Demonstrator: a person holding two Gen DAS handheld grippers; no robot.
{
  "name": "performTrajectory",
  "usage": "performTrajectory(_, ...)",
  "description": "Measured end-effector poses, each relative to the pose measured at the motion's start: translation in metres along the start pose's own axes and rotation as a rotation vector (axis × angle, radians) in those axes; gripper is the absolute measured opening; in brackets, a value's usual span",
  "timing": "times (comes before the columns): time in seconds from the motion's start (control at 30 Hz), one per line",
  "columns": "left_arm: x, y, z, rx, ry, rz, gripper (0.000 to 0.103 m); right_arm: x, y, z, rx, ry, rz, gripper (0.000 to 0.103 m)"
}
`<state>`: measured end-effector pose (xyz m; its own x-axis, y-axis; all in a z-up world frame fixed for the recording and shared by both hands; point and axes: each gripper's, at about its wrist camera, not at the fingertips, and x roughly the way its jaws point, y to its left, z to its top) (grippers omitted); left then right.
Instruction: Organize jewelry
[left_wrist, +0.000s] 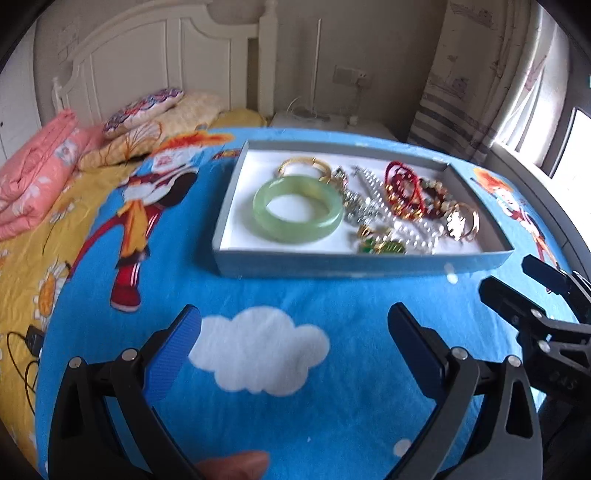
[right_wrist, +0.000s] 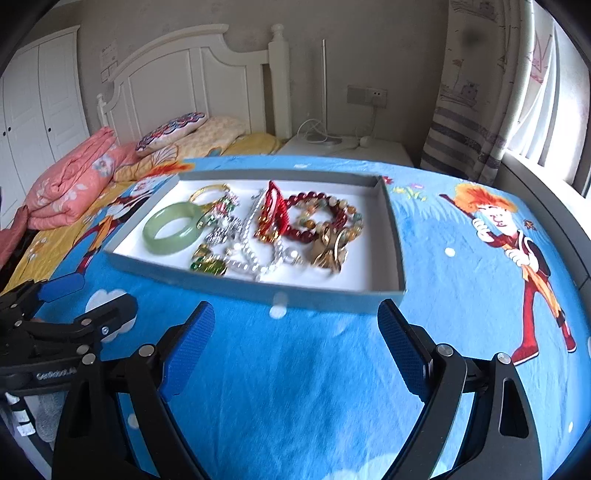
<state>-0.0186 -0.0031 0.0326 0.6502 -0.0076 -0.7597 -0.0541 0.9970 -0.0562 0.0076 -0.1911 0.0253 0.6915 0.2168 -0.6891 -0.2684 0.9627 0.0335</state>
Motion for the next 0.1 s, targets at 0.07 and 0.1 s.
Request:
performTrajectory(0.07,0.004,0.003,-0.009,-0.013,0.041,-0.010,0.100,0.000,0.008,-0.014,-0.052,0.057,-0.018,0.086)
performTrajectory(0.1,0.006,0.003,-0.013,-0.013,0.066,-0.009,0.100,0.002,0.011,-0.022,-0.064,0.085,-0.020,0.086)
